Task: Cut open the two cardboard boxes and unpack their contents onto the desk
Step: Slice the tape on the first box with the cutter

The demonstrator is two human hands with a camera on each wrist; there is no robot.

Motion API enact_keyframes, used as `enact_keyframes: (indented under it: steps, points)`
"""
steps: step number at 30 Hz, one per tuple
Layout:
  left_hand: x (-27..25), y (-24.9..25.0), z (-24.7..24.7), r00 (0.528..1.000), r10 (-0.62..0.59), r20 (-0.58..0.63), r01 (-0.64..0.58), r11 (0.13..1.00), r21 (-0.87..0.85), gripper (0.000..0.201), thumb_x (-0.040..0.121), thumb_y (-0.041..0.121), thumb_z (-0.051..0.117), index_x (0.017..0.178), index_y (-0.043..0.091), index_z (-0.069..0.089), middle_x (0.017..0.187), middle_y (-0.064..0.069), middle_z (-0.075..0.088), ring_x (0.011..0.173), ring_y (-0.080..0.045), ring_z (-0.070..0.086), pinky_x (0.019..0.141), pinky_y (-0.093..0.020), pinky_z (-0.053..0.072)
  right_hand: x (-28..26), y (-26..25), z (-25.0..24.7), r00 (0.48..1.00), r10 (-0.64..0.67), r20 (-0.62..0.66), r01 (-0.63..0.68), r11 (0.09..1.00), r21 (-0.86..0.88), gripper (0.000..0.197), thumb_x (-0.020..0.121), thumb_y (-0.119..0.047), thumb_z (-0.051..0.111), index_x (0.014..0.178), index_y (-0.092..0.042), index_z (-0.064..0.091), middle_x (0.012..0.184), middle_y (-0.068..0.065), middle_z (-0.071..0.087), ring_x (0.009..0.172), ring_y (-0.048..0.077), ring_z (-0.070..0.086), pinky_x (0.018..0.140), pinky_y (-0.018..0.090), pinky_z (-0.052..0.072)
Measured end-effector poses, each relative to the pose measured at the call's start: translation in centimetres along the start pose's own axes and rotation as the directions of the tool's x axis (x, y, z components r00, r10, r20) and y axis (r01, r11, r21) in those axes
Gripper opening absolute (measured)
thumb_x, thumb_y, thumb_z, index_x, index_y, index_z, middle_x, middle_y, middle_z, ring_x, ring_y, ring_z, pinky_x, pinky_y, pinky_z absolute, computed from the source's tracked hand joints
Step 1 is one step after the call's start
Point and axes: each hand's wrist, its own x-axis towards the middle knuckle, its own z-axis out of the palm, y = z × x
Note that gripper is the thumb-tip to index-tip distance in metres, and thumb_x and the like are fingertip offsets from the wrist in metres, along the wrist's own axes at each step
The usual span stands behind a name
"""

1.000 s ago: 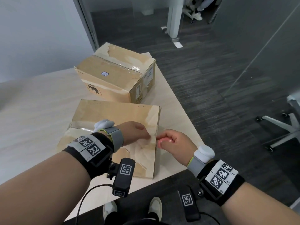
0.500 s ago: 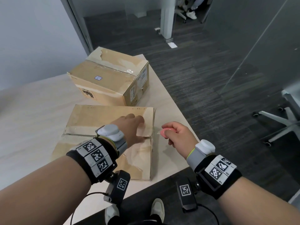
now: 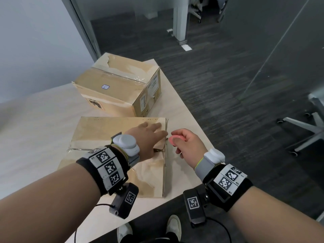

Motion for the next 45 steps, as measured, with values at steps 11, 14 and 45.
enact_keyframes:
  steps: [11,14,45]
  points:
    - [-0.3,0.5,-0.2,0.999,-0.024,-0.048,0.021,0.998,-0.059,0.067,0.094,0.034,0.056,0.155,0.036,0.027,0.164,0.008,0.024,0.144,-0.031,0.034,0.108,-0.045,0.045,0.5,0.2,0.5,0.999,-0.017,0.043,0.017,1.000,0.002,0.014,0.092,-0.020,0.065,0.104,-0.026,0.069,0.080,-0.008,0.068,0.060,0.009,0.059,0.056,0.021,0.045]
    - [-0.3,0.5,-0.3,0.998,-0.023,-0.054,0.020,0.998,-0.065,0.066,0.094,0.033,0.056,0.154,0.036,0.028,0.163,0.008,0.025,0.144,-0.031,0.034,0.108,-0.046,0.045,0.7,0.3,0.6,0.998,-0.003,0.061,0.003,1.000,-0.014,0.010,0.092,-0.019,0.065,0.098,-0.025,0.069,0.074,-0.009,0.065,0.058,0.008,0.054,0.056,0.020,0.043]
    - [-8.4,-14.2,9.2,0.729,-0.684,-0.014,0.499,0.546,-0.673,0.086,0.078,0.056,0.077,0.153,0.040,0.037,0.156,-0.008,0.040,0.123,-0.032,0.058,0.096,-0.042,0.048,-0.9,-3.7,2.7,0.997,-0.081,0.003,0.081,0.997,-0.006,0.006,0.087,-0.013,0.067,0.093,-0.012,0.068,0.069,-0.002,0.059,0.058,0.014,0.041,0.051,0.024,0.035]
